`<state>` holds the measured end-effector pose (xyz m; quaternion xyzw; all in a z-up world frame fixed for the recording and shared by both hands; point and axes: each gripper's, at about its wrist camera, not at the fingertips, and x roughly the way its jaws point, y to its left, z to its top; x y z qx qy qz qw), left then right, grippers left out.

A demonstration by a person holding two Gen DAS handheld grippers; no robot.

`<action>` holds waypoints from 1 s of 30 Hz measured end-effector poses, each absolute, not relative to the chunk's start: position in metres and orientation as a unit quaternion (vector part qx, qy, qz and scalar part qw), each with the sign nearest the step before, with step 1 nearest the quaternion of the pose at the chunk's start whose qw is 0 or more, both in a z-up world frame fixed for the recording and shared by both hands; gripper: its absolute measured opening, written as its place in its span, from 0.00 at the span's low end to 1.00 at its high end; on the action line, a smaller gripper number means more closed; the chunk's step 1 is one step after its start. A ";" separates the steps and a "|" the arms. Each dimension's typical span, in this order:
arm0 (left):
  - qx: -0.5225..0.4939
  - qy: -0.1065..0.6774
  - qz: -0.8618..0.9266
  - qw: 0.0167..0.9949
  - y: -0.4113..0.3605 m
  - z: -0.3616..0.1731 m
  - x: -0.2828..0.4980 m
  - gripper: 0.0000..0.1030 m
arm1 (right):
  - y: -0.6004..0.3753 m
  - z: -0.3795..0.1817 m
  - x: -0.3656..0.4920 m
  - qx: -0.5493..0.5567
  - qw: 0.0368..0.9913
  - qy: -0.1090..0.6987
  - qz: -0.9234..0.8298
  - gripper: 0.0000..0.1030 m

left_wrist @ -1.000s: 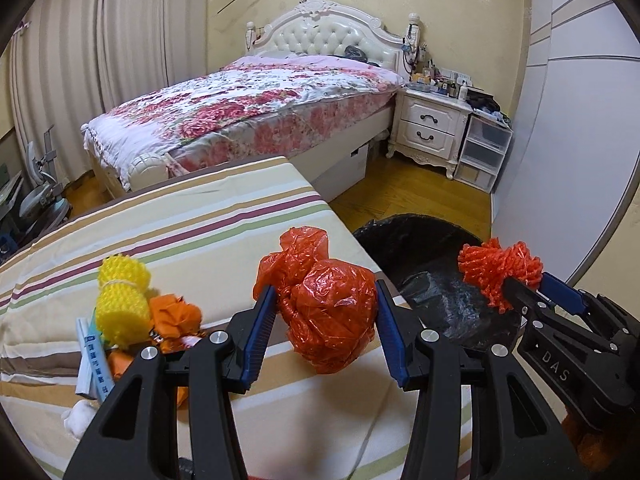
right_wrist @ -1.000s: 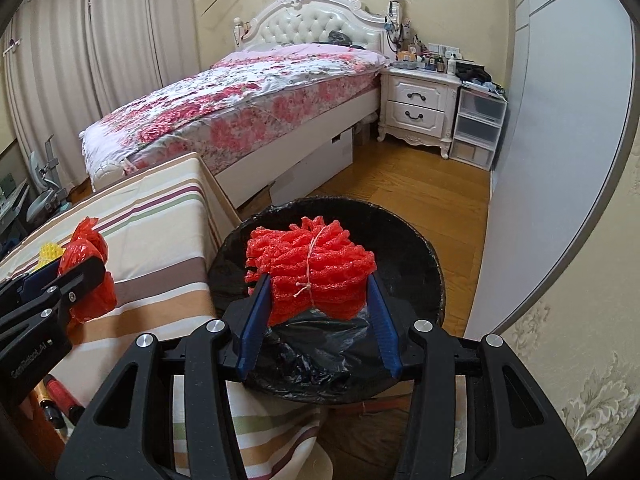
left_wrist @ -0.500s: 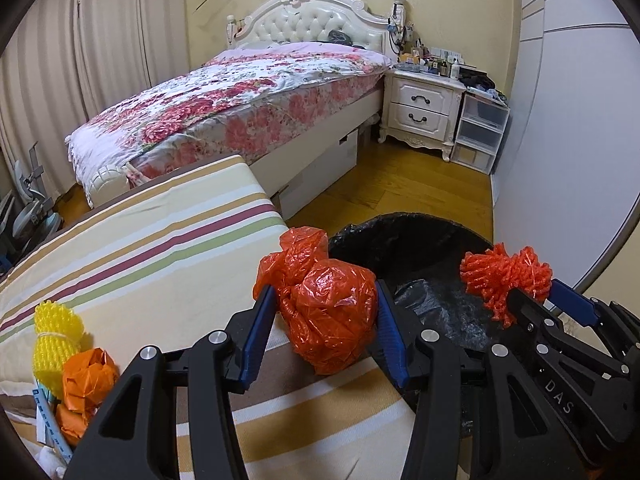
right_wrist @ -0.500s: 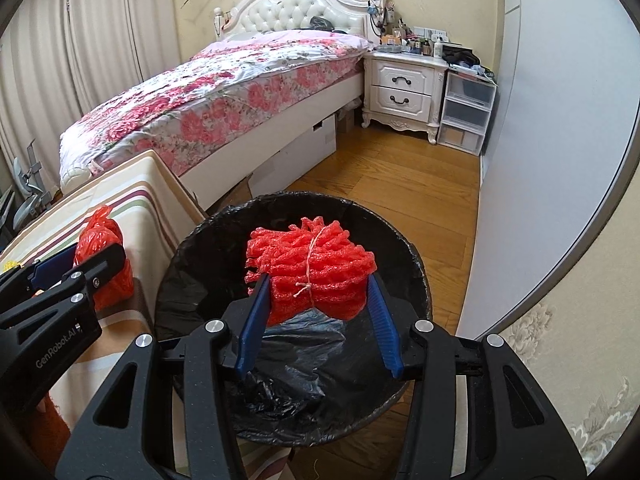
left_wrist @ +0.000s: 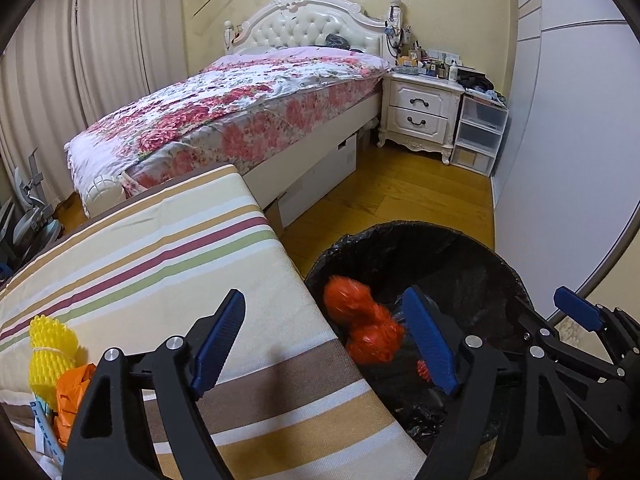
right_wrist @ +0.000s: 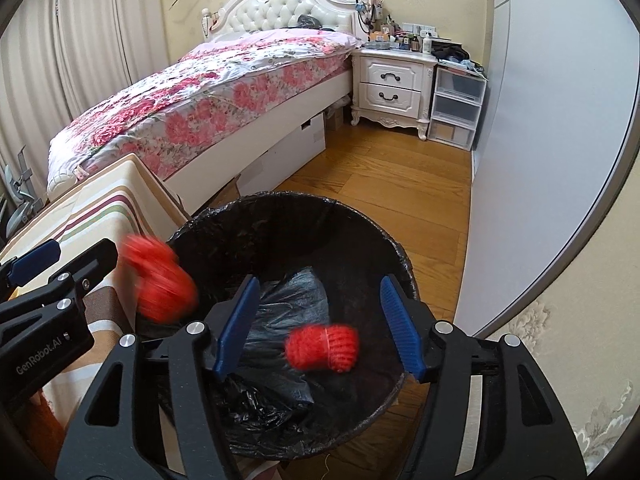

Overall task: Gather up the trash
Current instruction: 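Carry both bags over the black bin and open both tools to drop them, then grasp the orange bag with white label using the right tool while the left tool approaches the yellow foam net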

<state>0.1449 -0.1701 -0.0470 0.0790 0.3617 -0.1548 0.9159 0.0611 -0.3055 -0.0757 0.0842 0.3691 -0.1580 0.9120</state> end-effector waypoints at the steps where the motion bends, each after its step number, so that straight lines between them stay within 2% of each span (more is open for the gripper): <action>1: 0.076 0.362 -0.153 0.916 -0.169 -0.047 0.145 0.78 | -0.306 -0.075 0.060 0.084 0.912 0.369 -0.160 0.60; 15: 0.071 0.362 -0.140 0.919 -0.145 -0.033 0.126 0.80 | -0.292 -0.068 0.041 0.087 0.912 0.369 -0.155 0.61; 30: 0.049 0.354 -0.071 0.931 -0.053 -0.007 0.083 0.80 | -0.218 -0.053 0.019 0.070 0.924 0.368 -0.078 0.61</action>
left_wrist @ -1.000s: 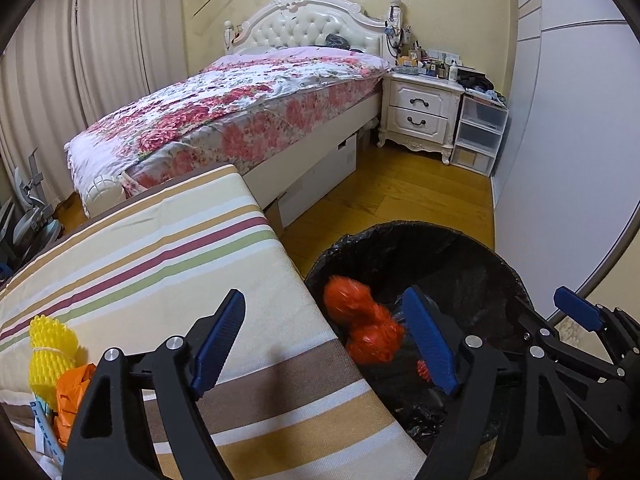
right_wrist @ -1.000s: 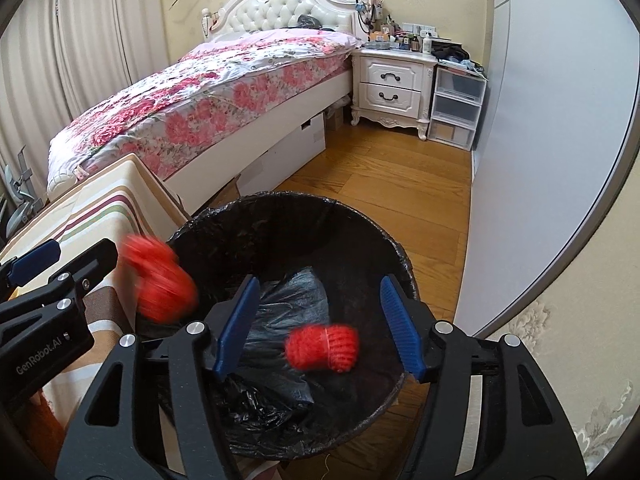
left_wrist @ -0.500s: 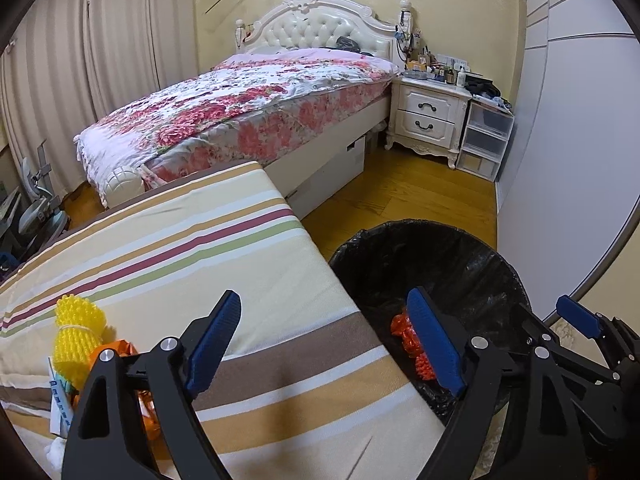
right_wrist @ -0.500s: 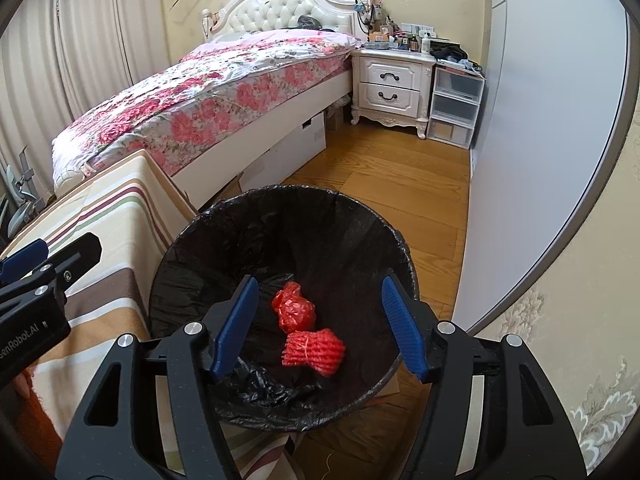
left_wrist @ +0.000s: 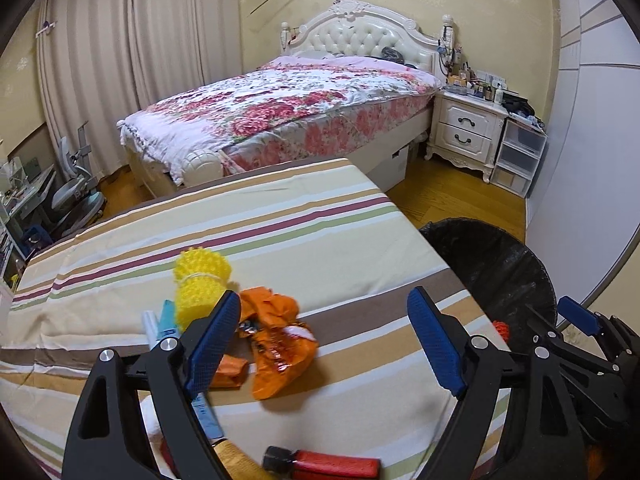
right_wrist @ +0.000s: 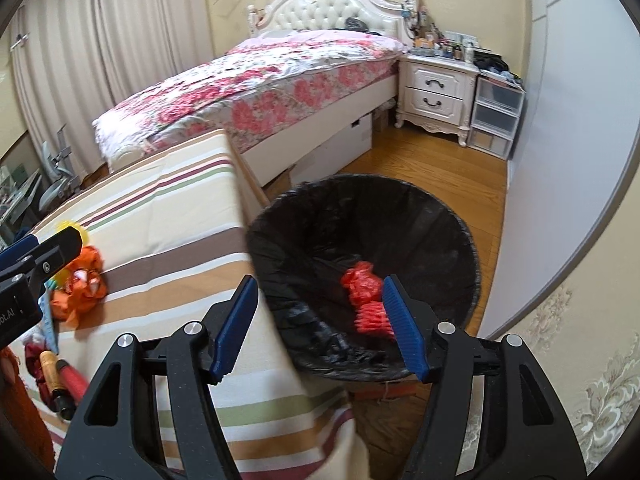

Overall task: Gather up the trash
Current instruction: 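Grasp the orange bag with white label using the right tool while the left tool approaches the yellow foam net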

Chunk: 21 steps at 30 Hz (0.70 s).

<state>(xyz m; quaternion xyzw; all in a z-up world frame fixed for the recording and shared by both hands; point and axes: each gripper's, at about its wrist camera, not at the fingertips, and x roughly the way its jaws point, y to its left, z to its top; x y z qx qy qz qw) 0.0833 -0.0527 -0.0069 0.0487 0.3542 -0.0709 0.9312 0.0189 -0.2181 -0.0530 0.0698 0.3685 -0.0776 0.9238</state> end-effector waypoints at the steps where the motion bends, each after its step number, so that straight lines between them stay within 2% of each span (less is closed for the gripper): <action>1: 0.047 0.353 -0.063 0.932 -0.045 -0.006 0.082 0.80 | -0.212 -0.051 0.019 0.067 0.925 0.368 -0.070 0.61; 21: -0.013 0.381 0.077 0.921 0.109 -0.030 0.078 0.80 | -0.068 -0.042 0.049 -0.002 0.922 0.381 0.072 0.61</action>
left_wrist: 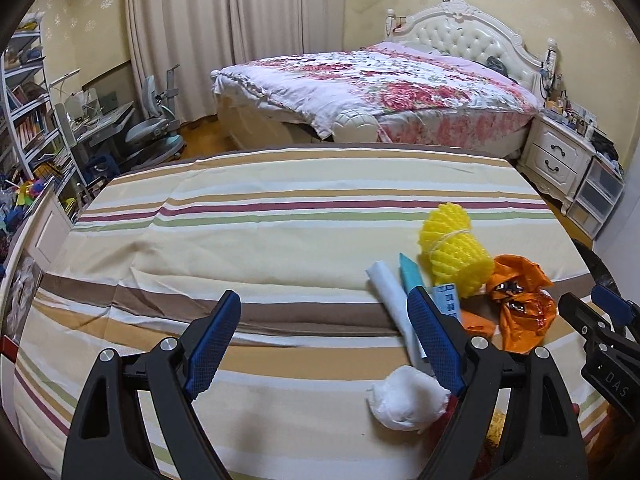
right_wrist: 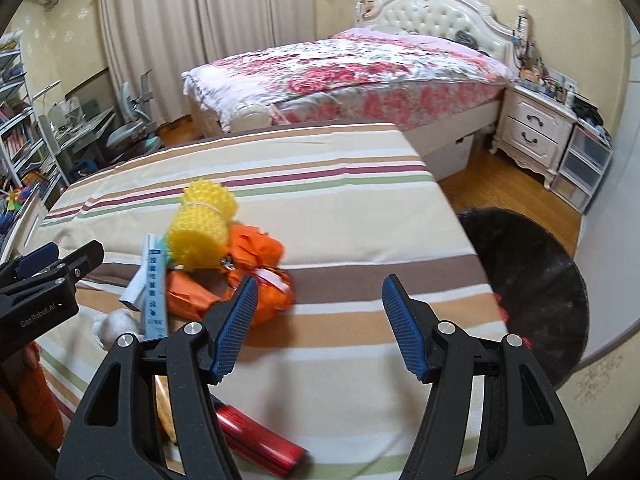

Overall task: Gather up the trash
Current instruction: 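Grasp the orange bag with white label using the right tool while the left tool approaches the yellow foam net, then grasp the yellow foam net with the left tool while the right tool holds the orange bag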

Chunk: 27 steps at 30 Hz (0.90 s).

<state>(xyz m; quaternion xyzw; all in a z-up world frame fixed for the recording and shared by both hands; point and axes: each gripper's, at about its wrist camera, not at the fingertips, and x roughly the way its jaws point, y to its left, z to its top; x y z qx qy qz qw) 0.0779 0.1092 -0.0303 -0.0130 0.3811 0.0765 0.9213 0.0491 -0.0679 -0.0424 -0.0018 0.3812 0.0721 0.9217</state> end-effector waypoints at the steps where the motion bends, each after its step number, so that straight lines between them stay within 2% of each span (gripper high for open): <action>1: -0.014 0.382 0.078 0.921 0.111 -0.031 0.078 0.80 | -0.063 -0.043 0.052 -0.003 0.921 0.383 0.076 0.61; 9: -0.015 0.385 0.071 0.920 0.115 -0.035 0.079 0.80 | -0.034 -0.055 0.065 -0.023 0.910 0.405 0.092 0.59; 10: -0.014 0.386 0.069 0.920 0.114 -0.035 0.079 0.80 | -0.033 -0.057 0.065 -0.025 0.907 0.409 0.093 0.55; 12: -0.011 0.387 0.065 0.920 0.110 -0.036 0.081 0.80 | -0.032 -0.062 0.067 -0.023 0.902 0.420 0.102 0.38; 27: 0.017 0.394 0.019 0.919 0.058 -0.035 0.115 0.80 | -0.090 -0.058 0.075 0.003 0.912 0.407 0.039 0.37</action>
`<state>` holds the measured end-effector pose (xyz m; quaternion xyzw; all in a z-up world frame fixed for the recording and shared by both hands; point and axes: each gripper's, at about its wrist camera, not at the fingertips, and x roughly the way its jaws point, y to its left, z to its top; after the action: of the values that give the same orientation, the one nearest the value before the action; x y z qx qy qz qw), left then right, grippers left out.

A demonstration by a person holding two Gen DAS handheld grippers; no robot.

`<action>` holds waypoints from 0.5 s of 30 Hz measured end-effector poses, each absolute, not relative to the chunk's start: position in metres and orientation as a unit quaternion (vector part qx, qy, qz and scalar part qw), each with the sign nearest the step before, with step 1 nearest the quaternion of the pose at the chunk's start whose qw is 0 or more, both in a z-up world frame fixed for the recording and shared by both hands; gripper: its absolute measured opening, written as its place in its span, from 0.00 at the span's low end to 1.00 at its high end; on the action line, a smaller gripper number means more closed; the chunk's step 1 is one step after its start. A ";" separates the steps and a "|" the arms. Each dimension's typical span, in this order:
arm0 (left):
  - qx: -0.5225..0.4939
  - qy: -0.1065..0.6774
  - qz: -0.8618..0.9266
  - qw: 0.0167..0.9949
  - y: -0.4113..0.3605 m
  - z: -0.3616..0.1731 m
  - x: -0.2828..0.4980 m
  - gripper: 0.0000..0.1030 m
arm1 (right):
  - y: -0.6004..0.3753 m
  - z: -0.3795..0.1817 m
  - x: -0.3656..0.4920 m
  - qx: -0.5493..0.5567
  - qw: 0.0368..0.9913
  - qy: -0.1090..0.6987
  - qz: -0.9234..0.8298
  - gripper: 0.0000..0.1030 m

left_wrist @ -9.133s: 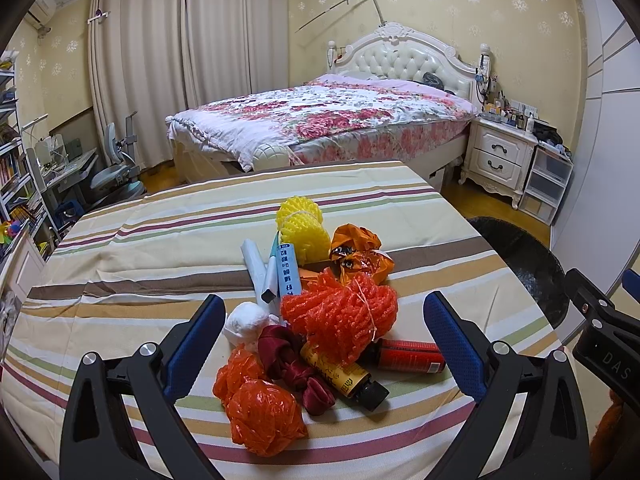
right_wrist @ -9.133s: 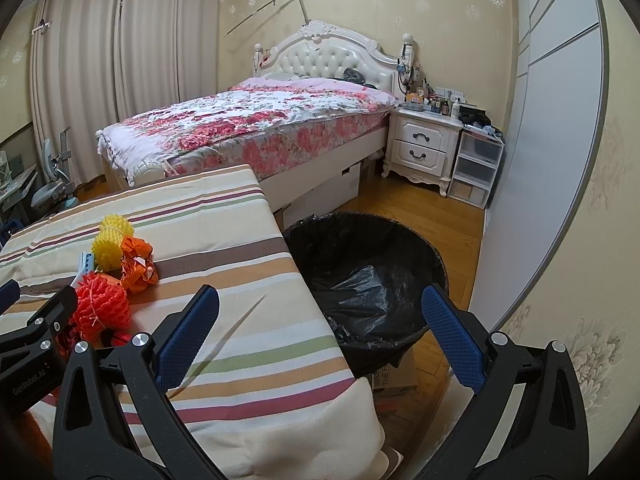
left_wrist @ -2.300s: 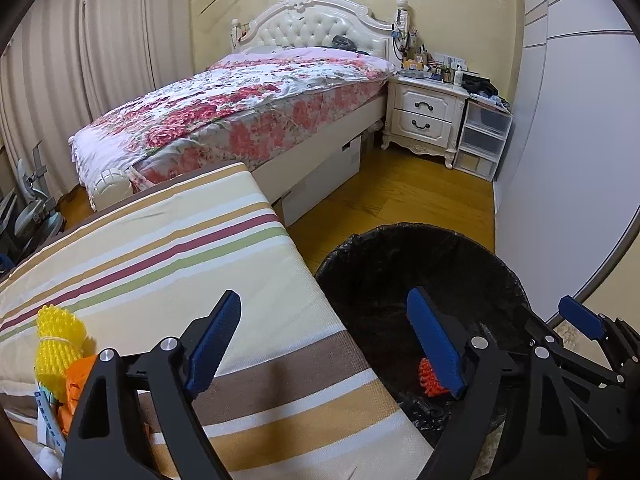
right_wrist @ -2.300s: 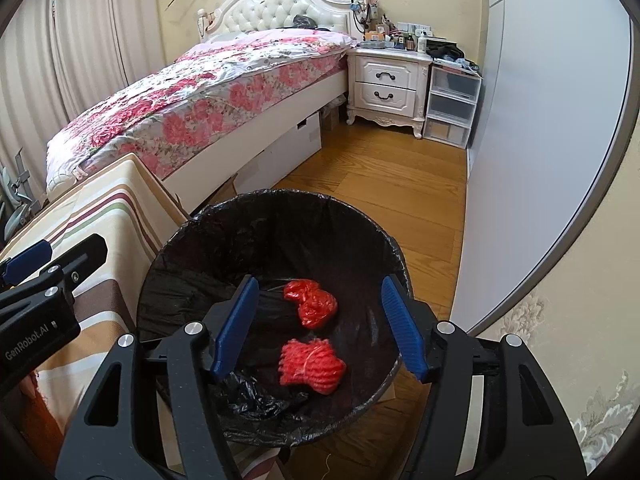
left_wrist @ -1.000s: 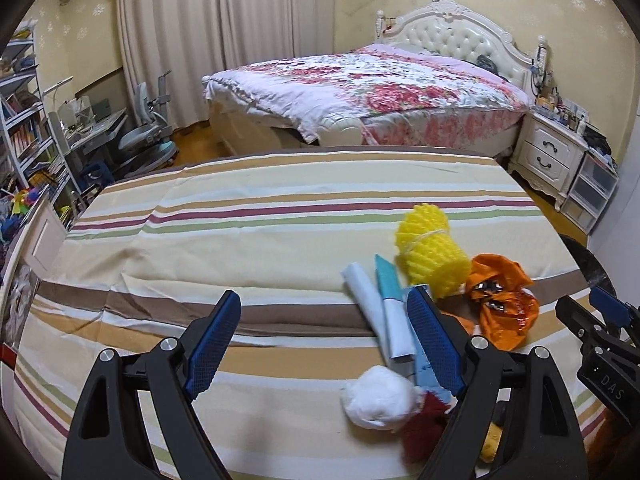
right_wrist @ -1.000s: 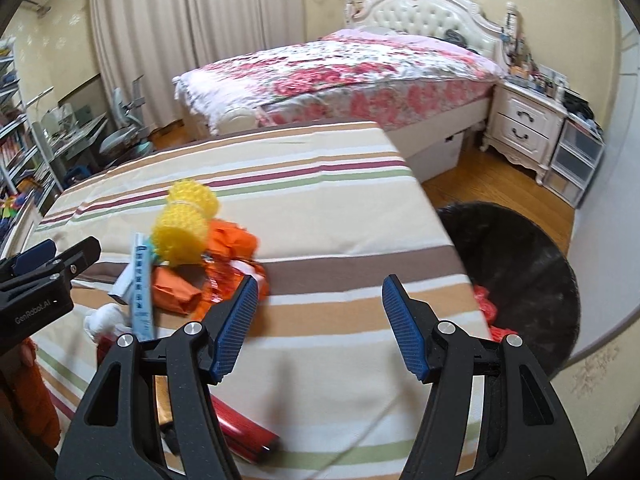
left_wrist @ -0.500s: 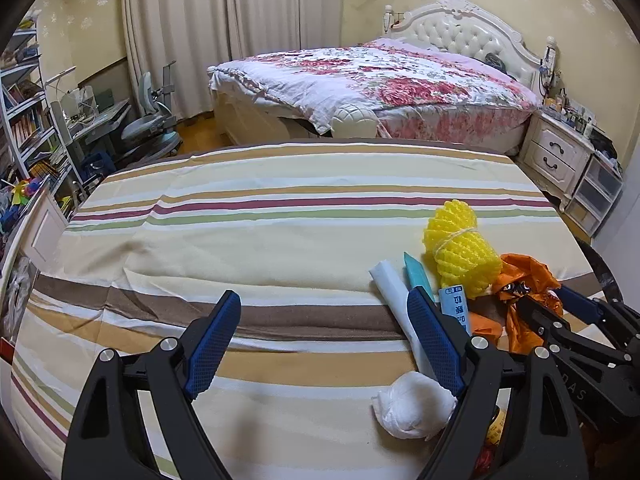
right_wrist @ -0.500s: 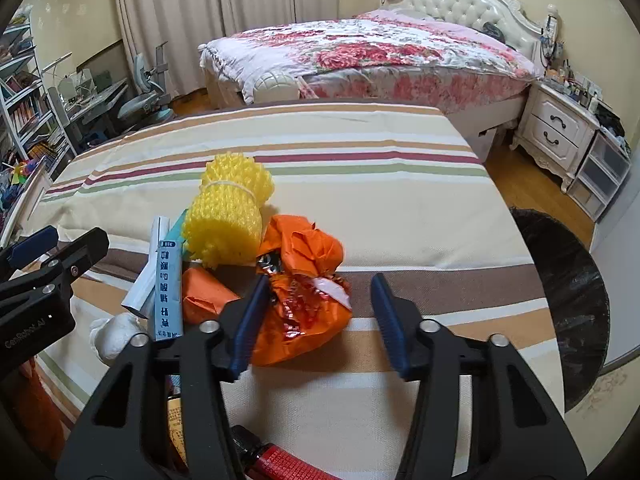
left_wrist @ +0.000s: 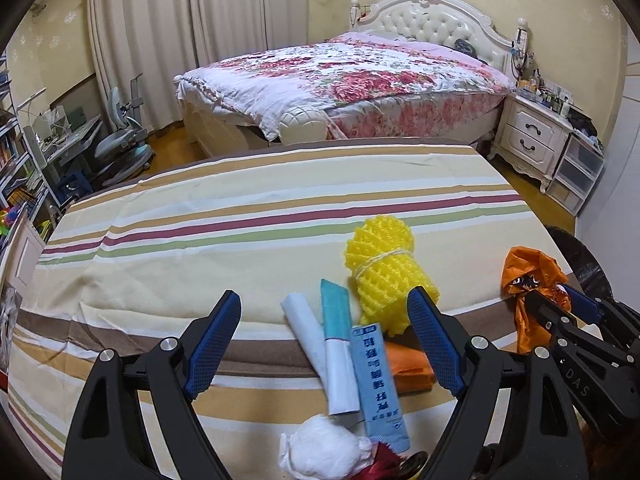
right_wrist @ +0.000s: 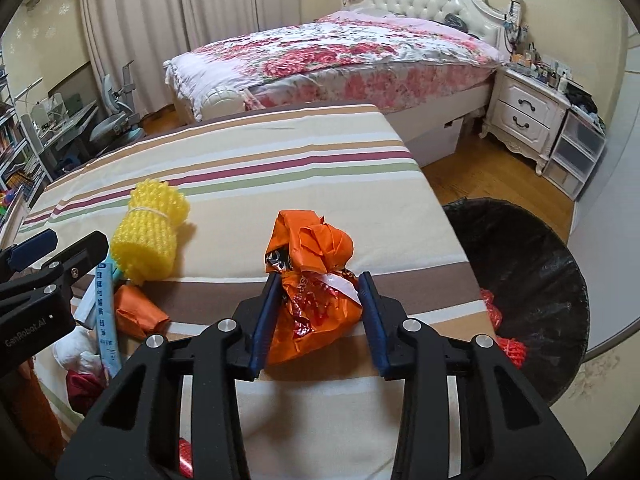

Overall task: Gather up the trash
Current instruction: 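Grasp the yellow foam net with the left tool while the right tool holds the orange bag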

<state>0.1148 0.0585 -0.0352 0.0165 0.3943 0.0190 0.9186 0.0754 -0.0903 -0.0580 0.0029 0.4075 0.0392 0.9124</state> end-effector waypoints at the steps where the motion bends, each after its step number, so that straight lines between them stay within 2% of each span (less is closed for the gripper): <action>1: 0.019 0.395 0.017 0.918 0.055 -0.035 0.118 0.80 | -0.095 -0.058 0.076 0.005 0.913 0.407 0.035 0.37; 11: 0.030 0.426 -0.007 0.904 0.036 -0.048 0.148 0.80 | -0.112 -0.062 0.082 0.018 0.913 0.406 0.035 0.37; 15: 0.036 0.435 -0.019 0.900 0.031 -0.052 0.152 0.71 | -0.112 -0.062 0.083 0.020 0.913 0.405 0.038 0.37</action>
<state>0.1521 0.0307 -0.0525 0.0361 0.4349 -0.0187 0.8995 0.0828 -0.1120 -0.0624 0.0196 0.4050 0.0380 0.9133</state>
